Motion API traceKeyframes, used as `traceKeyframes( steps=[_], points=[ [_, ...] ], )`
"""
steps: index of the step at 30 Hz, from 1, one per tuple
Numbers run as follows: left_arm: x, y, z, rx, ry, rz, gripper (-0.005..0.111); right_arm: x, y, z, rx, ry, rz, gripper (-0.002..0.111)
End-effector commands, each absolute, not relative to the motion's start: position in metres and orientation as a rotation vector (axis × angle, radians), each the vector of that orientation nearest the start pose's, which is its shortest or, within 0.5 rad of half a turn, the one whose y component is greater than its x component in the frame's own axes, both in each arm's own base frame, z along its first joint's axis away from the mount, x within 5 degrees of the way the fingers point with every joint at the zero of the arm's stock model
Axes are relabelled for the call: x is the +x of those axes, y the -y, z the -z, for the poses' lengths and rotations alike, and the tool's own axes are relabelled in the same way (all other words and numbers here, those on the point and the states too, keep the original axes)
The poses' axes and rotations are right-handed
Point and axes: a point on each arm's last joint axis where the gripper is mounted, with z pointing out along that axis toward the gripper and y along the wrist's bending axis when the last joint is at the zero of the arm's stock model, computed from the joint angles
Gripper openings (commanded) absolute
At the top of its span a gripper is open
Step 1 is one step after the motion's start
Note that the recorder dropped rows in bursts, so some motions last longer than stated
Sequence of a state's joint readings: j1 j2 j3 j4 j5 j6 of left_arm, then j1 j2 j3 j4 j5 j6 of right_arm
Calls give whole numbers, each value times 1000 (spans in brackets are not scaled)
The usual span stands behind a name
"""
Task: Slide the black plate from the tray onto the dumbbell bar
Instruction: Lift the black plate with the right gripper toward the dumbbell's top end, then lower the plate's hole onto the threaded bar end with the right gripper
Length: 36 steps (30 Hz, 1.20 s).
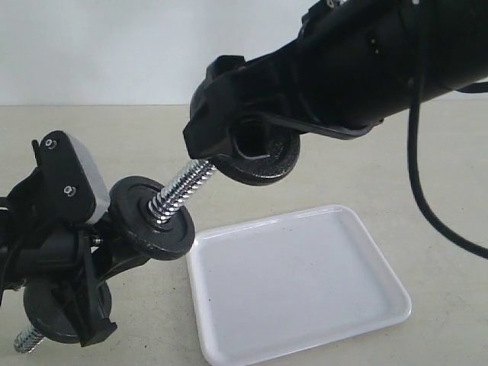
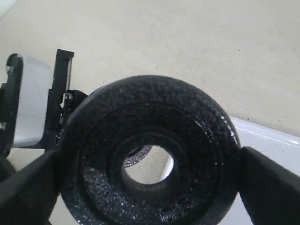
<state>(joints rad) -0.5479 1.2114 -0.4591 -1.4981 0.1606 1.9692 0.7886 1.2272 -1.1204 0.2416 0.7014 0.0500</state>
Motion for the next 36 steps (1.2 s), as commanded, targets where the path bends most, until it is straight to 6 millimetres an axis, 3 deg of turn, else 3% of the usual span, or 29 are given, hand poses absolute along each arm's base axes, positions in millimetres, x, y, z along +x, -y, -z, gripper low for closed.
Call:
traceKeyframes(
  steps=[1,7,15,26,36],
  points=[
    [180,131,-233,1140,-1817,259,4,173,-195,-374,-694,-2166,-763,0],
    [178,134,-234,1161,-1804,302,4,173,-197,-369,-703,-2207,-768,0],
    [175,136,-234,1181,-1791,349,4,190,-214,-340,-756,-2301,-708,0],
    [174,137,-234,1186,-1788,362,4,192,-214,-340,-771,-2279,-674,0],
    [166,143,-237,1292,-1694,442,4,180,-225,-346,-829,-2248,-926,0]
  ],
)
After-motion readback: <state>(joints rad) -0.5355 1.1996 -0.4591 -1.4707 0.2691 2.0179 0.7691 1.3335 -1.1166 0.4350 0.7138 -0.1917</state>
